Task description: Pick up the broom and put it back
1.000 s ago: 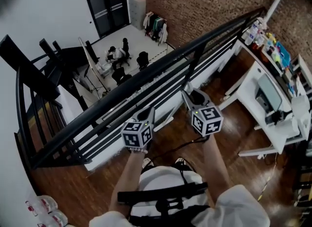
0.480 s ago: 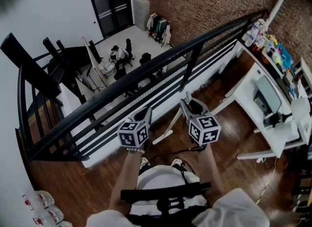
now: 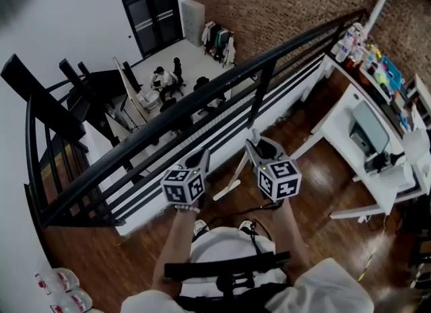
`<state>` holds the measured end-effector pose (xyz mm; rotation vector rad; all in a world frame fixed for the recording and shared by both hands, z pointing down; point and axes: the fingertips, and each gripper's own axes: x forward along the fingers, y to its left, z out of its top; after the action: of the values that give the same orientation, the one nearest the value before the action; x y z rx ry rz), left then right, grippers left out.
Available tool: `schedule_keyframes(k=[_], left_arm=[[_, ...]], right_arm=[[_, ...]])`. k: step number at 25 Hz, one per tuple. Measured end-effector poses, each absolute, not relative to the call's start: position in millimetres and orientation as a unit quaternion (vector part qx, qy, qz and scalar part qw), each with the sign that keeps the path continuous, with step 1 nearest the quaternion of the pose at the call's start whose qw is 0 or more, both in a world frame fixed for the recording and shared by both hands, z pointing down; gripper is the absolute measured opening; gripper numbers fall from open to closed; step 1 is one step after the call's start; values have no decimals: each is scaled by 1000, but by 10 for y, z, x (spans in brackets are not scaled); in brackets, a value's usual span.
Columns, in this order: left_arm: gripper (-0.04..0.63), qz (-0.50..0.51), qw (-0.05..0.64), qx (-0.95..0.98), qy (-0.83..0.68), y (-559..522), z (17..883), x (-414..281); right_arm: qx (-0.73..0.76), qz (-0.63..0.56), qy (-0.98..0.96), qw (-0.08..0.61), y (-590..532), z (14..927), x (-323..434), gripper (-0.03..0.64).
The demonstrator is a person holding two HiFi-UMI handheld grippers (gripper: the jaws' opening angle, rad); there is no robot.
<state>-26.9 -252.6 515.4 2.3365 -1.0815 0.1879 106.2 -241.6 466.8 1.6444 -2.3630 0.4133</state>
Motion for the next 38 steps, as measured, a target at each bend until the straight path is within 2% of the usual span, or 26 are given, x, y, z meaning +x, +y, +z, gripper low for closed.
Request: schedule_keyframes(k=[10,21,32,38], left_arm=[[-12,76,279,875,-387,-2570,5189,-460],[-12,99,300,885,-343,-2571,5415,-609],[-12,106,324,849,-403,-3011,5679,-506],[-12,93,335,826,-443,-3264,5743,-541]], right_arm=[[571,130,-801,126,-2742,4809,1104,126],[555,166,-798,168,-3353,5513,1065,127],[481,241,-810,233,-3831,6661,1065,127],[439,235,-832,243,-4268,6814,723,129]])
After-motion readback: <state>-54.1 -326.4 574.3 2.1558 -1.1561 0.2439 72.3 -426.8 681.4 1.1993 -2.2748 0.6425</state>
